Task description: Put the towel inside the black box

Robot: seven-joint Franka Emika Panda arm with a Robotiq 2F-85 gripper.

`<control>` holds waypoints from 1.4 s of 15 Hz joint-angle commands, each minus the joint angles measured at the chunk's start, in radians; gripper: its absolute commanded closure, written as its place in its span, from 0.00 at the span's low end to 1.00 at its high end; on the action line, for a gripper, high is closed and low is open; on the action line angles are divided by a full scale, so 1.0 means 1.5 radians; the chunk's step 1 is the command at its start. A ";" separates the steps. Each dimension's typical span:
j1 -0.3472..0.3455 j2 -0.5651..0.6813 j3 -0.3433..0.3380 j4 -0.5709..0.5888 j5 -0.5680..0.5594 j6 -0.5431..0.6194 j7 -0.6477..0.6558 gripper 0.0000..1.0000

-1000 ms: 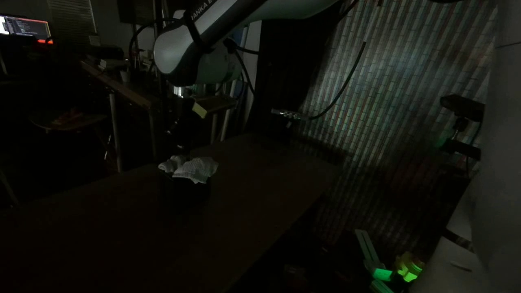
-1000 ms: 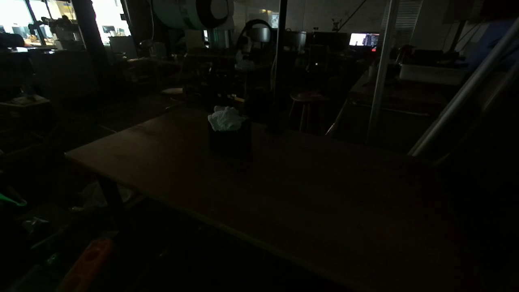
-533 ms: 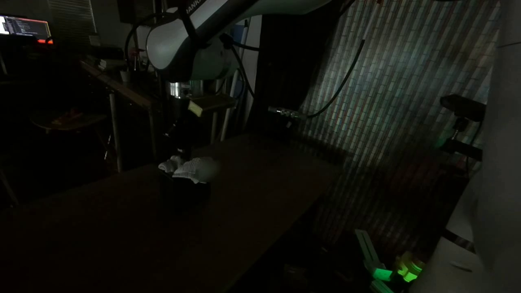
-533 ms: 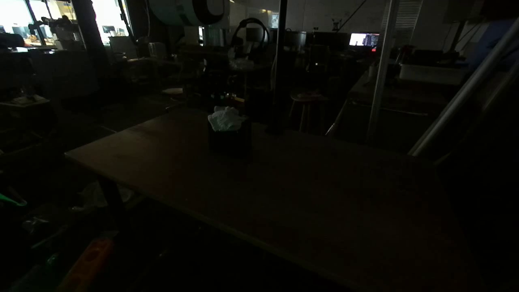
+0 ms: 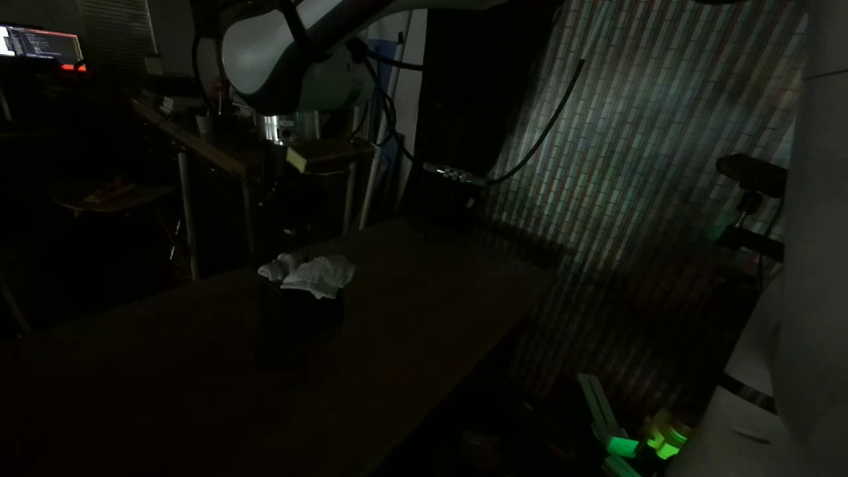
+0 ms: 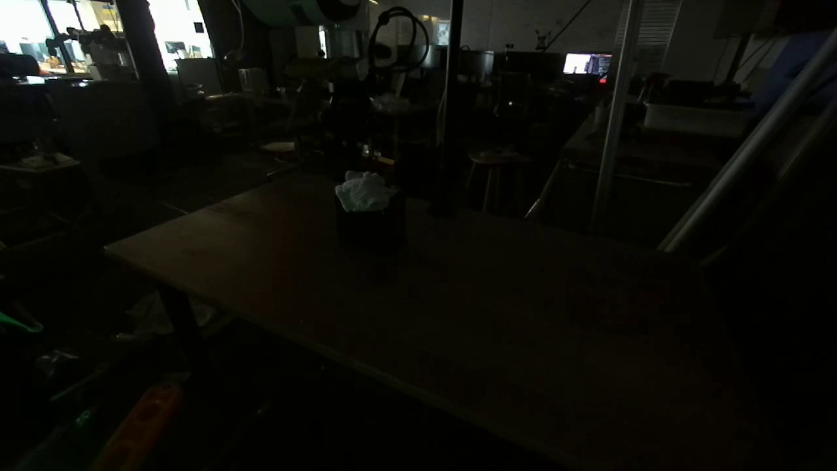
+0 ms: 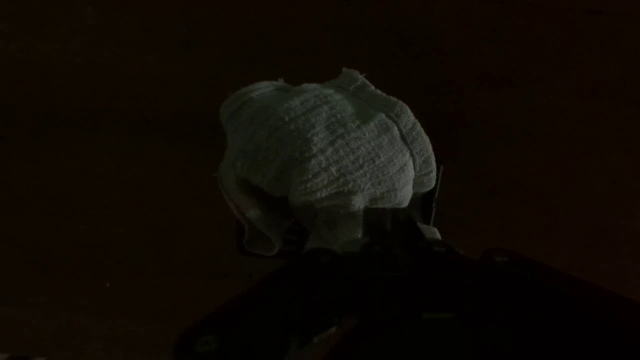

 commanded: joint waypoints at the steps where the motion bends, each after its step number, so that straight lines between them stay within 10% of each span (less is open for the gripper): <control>1: 0.016 0.028 -0.012 0.054 -0.017 -0.016 0.023 0.88; 21: -0.022 0.158 -0.020 0.075 0.013 0.051 -0.050 0.88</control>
